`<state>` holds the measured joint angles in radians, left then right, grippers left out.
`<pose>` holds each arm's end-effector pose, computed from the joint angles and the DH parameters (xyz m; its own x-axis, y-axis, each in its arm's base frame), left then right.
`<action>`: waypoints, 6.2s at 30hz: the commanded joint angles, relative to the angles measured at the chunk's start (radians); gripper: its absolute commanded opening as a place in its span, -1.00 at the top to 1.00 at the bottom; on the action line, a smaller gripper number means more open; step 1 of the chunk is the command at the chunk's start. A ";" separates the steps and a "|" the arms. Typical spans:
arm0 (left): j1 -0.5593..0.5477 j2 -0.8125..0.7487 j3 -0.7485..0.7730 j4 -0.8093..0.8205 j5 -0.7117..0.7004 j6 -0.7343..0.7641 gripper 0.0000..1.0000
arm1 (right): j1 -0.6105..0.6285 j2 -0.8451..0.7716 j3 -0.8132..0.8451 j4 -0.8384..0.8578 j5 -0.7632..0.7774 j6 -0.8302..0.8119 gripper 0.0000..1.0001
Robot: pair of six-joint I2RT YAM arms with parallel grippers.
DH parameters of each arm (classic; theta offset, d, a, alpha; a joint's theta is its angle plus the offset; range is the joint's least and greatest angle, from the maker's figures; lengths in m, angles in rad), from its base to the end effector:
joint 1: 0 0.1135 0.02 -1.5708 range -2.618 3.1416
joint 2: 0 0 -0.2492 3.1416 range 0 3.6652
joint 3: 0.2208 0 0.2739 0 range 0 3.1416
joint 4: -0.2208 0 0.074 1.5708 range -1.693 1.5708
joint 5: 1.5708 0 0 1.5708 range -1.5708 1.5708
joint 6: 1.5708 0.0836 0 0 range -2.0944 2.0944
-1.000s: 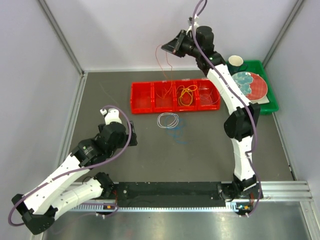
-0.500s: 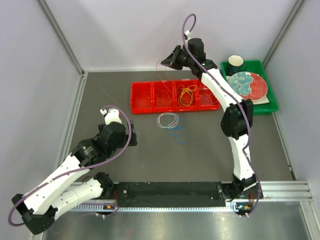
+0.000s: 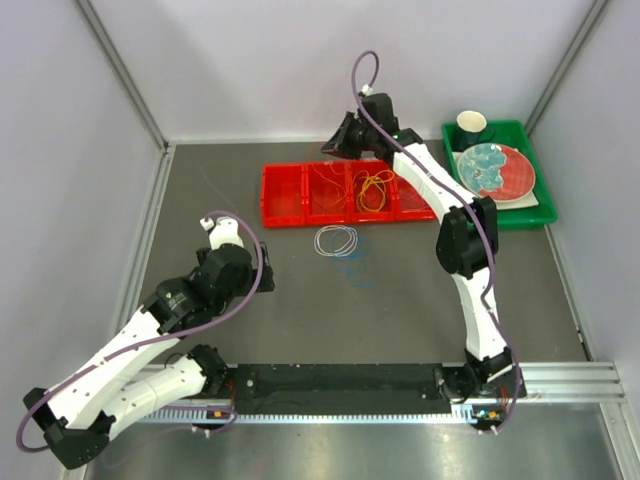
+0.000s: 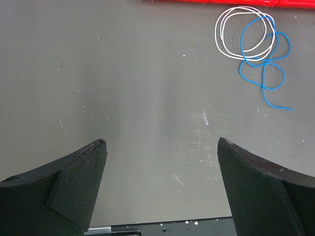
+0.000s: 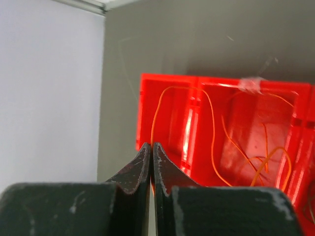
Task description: Untangle the cables
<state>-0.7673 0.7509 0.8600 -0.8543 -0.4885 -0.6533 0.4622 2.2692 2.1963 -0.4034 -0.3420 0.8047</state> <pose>0.1752 -0.1145 0.2720 -0.6093 -0.1580 -0.7770 -0.0070 0.9810 -0.1940 0.5128 0.2868 0.2747 -0.7795 0.3701 -0.5054 -0.1805 0.6398 0.7470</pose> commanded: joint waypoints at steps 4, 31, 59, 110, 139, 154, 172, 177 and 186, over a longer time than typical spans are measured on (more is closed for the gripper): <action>0.000 -0.008 -0.004 0.014 -0.025 -0.008 -0.95 | 0.019 -0.025 -0.052 -0.098 0.093 -0.006 1.00; -0.001 0.016 -0.006 0.020 0.004 0.007 -0.94 | 0.053 0.256 0.264 -0.186 0.075 -0.028 0.46; -0.001 0.004 -0.013 0.034 -0.004 0.003 -0.93 | 0.039 -0.028 0.125 -0.455 0.339 -0.210 -0.04; -0.003 0.016 -0.013 0.029 0.010 0.006 -0.92 | 0.067 0.059 0.172 -0.492 0.356 -0.219 0.08; 0.000 0.835 0.318 0.419 0.220 0.288 -0.66 | 0.066 -0.667 -0.877 -0.338 0.347 -0.191 0.18; 0.011 1.156 0.507 0.429 0.274 0.293 -0.37 | 0.044 -0.812 -1.001 -0.382 0.402 -0.229 0.21; 0.069 1.255 0.568 0.471 0.263 0.297 -0.09 | 0.036 -0.758 -0.939 -0.411 0.367 -0.243 0.22; 0.083 1.280 0.577 0.469 0.292 0.305 0.40 | 0.036 -0.708 -0.897 -0.410 0.350 -0.245 0.23; 0.083 1.128 0.671 0.345 0.291 0.273 1.00 | 0.036 -0.652 -0.860 -0.399 0.347 -0.234 0.23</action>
<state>-0.6876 2.0132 1.4372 -0.4557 -0.2028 -0.3595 0.5011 1.6051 1.2850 -0.8196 0.0063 0.5686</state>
